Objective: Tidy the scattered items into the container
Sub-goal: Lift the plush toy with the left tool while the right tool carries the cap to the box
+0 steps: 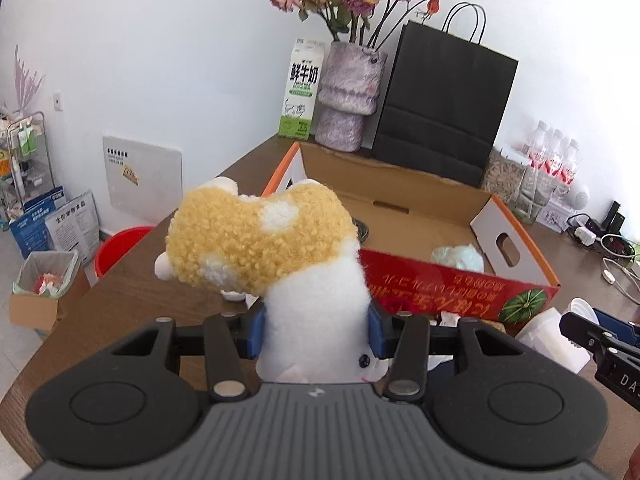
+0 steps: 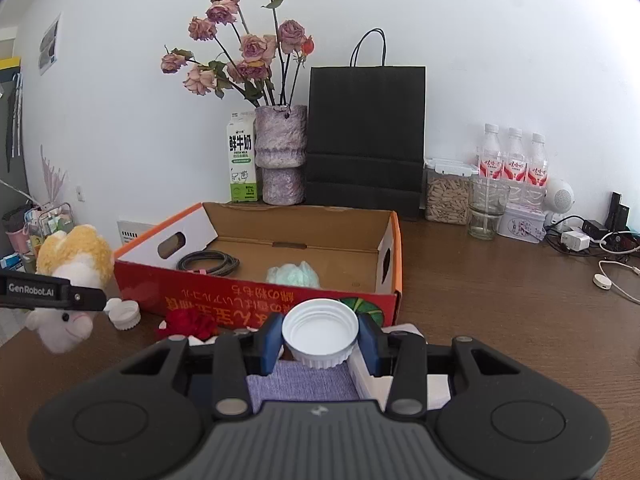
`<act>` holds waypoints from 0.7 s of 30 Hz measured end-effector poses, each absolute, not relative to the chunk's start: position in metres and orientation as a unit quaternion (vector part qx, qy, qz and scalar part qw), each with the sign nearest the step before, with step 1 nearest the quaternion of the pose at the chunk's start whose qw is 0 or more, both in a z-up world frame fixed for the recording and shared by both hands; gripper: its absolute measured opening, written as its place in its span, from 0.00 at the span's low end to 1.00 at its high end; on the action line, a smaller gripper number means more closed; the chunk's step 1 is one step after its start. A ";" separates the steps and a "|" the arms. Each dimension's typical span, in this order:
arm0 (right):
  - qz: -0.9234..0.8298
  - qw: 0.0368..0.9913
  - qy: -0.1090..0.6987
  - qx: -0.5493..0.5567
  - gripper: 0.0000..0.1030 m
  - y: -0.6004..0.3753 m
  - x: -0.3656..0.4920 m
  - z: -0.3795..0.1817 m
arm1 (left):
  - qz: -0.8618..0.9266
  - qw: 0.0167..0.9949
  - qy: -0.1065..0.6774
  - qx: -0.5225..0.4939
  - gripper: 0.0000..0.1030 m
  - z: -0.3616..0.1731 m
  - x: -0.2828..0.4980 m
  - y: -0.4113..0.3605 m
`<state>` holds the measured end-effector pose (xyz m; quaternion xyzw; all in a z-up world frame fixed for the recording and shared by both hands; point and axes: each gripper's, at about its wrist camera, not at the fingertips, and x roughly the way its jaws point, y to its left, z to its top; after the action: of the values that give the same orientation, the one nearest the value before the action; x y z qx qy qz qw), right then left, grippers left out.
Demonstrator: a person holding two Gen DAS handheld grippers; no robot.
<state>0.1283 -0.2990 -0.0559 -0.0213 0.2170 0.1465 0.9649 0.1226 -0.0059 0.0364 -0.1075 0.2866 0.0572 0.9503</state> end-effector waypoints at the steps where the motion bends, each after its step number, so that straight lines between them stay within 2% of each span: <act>1: 0.145 0.966 0.212 -0.020 0.38 -0.297 0.131 -0.053 | 0.051 0.954 0.277 -0.107 0.47 0.040 0.126 -0.007; 6: 0.134 0.973 0.189 -0.013 0.38 -0.286 0.155 -0.037 | 0.021 0.968 0.233 -0.093 0.47 0.053 0.152 -0.018; 13: 0.120 0.978 0.171 0.004 0.38 -0.273 0.204 -0.023 | 0.018 0.974 0.209 -0.083 0.47 0.057 0.202 -0.033; 21: 0.097 0.980 0.173 0.027 0.38 -0.265 0.260 -0.036 | 0.040 0.983 0.169 -0.067 0.47 0.051 0.248 -0.043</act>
<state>0.2603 -0.2647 -0.0358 0.0273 0.1732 0.0973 0.9797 0.2480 -0.0435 0.0514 -0.0668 0.1687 0.0400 0.9826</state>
